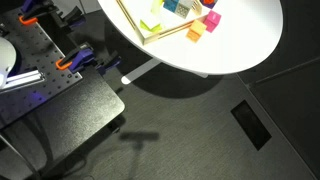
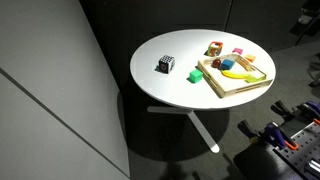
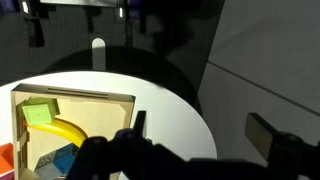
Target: Put the banana on the green block
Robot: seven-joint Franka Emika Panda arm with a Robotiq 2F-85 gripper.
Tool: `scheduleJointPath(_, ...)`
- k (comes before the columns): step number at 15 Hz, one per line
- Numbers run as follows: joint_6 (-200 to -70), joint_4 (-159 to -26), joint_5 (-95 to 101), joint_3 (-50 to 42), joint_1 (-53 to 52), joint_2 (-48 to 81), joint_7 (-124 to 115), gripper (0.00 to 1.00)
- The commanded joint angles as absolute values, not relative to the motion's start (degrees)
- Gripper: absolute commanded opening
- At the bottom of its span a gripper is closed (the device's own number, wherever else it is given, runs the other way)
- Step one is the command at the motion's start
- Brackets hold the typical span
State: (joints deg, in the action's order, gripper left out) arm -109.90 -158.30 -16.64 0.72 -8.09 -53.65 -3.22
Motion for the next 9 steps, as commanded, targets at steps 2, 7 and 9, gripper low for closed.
scheduleJointPath(2,-109.6,-158.1,-17.2,1.4,-7.2,-53.6,-2.7,1.0)
scheduleJointPath(7,-109.6,-157.8,-17.2,1.4,-7.2,-53.2,-2.8,1.0)
scheduleJointPath(9,-109.9,-157.2,-17.2,1.7,-6.9,-52.4,-3.2,1.0)
